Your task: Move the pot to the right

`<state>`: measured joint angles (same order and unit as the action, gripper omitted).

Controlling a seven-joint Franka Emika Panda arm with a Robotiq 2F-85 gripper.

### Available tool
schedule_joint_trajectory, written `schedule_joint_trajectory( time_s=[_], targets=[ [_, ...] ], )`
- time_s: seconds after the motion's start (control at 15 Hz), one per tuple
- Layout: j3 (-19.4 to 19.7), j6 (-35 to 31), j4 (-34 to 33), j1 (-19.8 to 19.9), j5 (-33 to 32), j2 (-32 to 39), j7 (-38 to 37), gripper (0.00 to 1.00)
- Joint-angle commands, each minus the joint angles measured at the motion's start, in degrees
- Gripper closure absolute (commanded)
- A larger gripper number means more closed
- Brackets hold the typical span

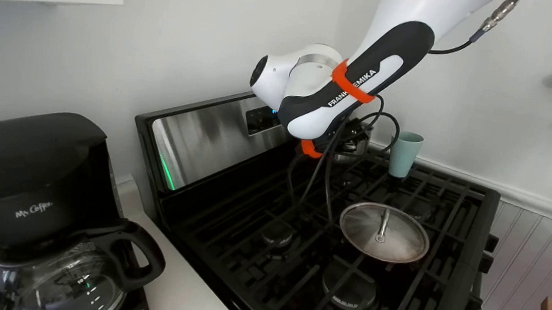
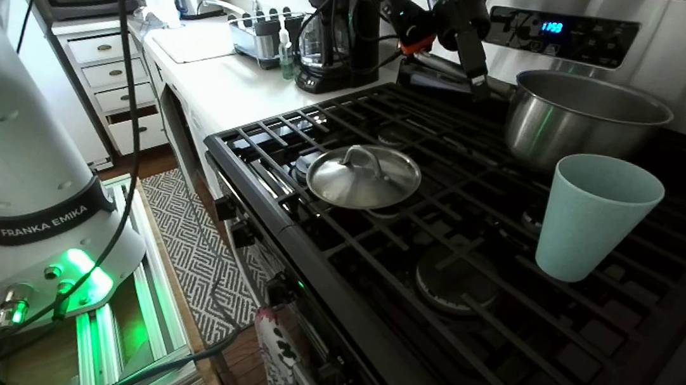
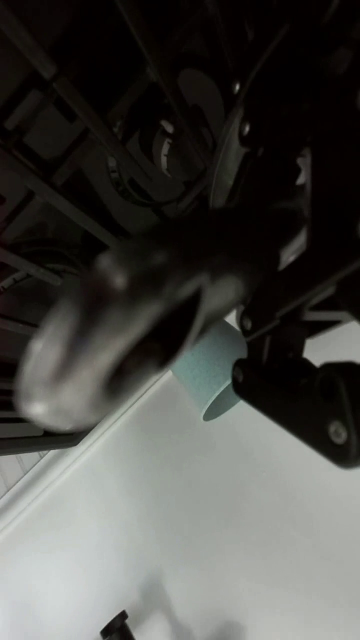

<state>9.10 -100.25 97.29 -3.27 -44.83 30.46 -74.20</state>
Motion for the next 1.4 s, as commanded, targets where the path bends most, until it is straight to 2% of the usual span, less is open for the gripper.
schedule_joint_trajectory(
  time_s=[0.0, 0.47, 1.33],
  targets=[
    [0.9, 4.1, 0.3, -1.2, -1.4, -0.6, -9.8, 0.98],
    [-0.2, 7.0, 0.7, -0.5, 0.5, 0.6, -17.3, 0.98],
    [-0.1, -1.3, 1.4, 3.2, 3.4, 0.6, -14.0, 0.98]
  ],
)
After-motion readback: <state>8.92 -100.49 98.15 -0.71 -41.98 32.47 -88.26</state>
